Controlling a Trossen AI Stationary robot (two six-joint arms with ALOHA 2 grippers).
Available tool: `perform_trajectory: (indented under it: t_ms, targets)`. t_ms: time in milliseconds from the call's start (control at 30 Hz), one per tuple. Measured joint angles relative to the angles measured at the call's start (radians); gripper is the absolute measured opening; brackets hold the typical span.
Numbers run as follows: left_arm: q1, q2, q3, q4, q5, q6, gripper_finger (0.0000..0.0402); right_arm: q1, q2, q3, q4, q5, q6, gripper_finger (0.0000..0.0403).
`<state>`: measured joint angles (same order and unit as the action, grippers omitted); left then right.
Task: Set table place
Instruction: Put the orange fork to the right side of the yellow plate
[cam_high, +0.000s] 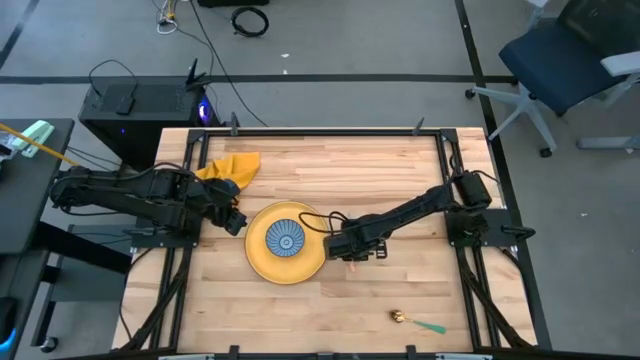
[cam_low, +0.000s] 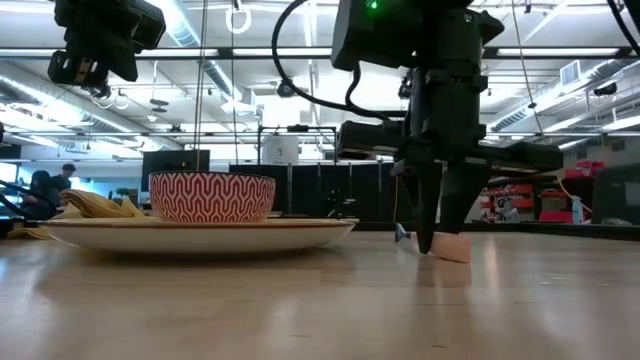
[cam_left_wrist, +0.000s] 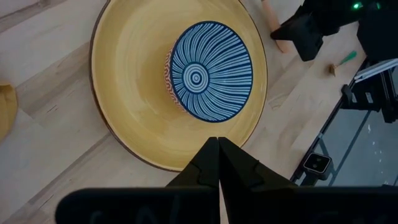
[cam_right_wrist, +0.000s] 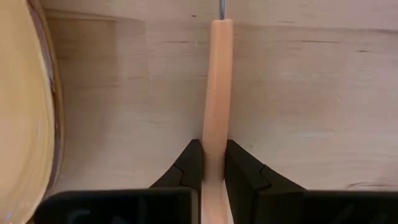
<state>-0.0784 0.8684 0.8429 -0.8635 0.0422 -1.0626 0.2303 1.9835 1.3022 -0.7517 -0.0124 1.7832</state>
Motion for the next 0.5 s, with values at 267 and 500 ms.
perform_trajectory:
  t_ms: [267, 500]
  targets:
    - [0.0, 0.0, 0.0, 0.0, 0.0, 0.0, 0.0009, -0.019, 0.0, -0.001, 0.01, -0.01, -0.039, 0.0043]
    - [0.0, 0.0, 0.0, 0.0, 0.0, 0.0, 0.0009, -0.019, 0.001, -0.001, 0.018, -0.015, -0.035, 0.0055]
